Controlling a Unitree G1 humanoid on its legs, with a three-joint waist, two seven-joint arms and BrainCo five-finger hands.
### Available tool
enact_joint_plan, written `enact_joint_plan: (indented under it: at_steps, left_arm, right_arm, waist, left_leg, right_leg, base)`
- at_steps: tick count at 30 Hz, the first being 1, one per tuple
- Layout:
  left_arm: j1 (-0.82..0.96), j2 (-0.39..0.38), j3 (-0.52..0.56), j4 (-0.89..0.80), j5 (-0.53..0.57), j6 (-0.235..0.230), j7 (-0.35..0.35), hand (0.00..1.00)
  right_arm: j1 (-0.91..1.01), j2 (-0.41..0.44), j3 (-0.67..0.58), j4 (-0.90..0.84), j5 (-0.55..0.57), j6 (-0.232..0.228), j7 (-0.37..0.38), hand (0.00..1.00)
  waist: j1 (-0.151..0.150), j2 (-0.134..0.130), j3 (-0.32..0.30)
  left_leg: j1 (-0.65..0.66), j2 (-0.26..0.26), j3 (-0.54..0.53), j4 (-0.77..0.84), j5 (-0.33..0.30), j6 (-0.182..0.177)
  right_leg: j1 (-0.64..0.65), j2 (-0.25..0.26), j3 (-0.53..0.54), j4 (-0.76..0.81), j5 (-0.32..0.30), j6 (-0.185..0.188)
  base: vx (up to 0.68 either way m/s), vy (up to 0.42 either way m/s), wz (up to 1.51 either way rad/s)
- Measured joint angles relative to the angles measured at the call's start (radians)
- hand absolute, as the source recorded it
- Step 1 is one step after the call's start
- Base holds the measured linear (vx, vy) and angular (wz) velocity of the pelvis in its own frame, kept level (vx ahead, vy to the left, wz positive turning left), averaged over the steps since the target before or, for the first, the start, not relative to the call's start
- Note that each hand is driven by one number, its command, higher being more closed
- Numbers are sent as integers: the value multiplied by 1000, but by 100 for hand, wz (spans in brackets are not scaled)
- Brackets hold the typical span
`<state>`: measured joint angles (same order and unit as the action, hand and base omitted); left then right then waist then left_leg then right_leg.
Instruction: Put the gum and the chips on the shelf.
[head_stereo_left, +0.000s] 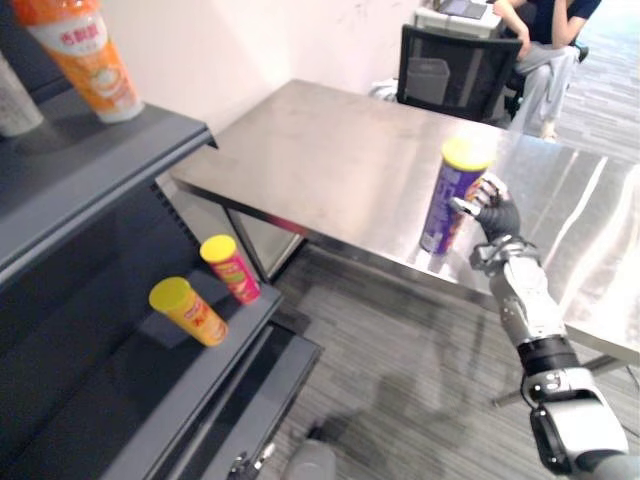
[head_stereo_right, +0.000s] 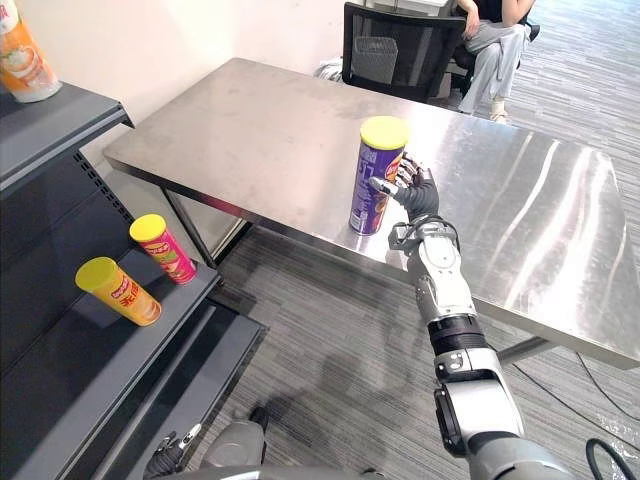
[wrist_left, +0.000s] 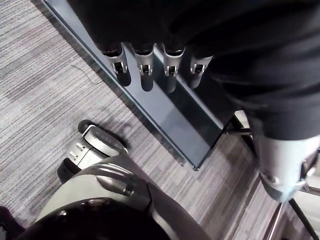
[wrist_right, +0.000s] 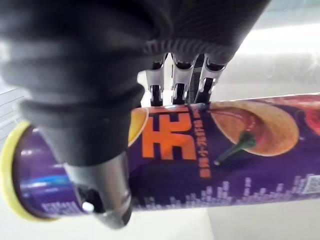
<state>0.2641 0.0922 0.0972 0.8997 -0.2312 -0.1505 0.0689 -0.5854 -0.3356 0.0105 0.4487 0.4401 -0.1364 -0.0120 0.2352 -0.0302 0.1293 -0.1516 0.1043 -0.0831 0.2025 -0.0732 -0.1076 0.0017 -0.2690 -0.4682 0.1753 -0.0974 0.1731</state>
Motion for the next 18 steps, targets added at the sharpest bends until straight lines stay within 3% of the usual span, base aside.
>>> enact_joint_plan:
  at_steps: [10, 18]
  left_arm:
    - [-1, 10, -15, 1, 0, 2, 0, 0]
    - [-4, 9, -13, 0, -1, 7, -2, 0]
  right_arm:
    - [-1, -3, -1, 24, -4, 0, 20, 0]
    - [-8, -57, -1, 32, -9, 5, 45, 0]
  waist:
    - [-9, -4, -2]
    - [1, -5, -1]
  left_leg:
    - [-1, -11, 15, -26, 23, 7]
    - [-6, -18, 9, -26, 23, 8]
  right_leg:
    - [-2, -6, 3, -33, 38, 3]
    - [2, -12, -14, -33, 38, 5]
  base:
    - [-39, 13, -2]
    - [1, 3, 4]
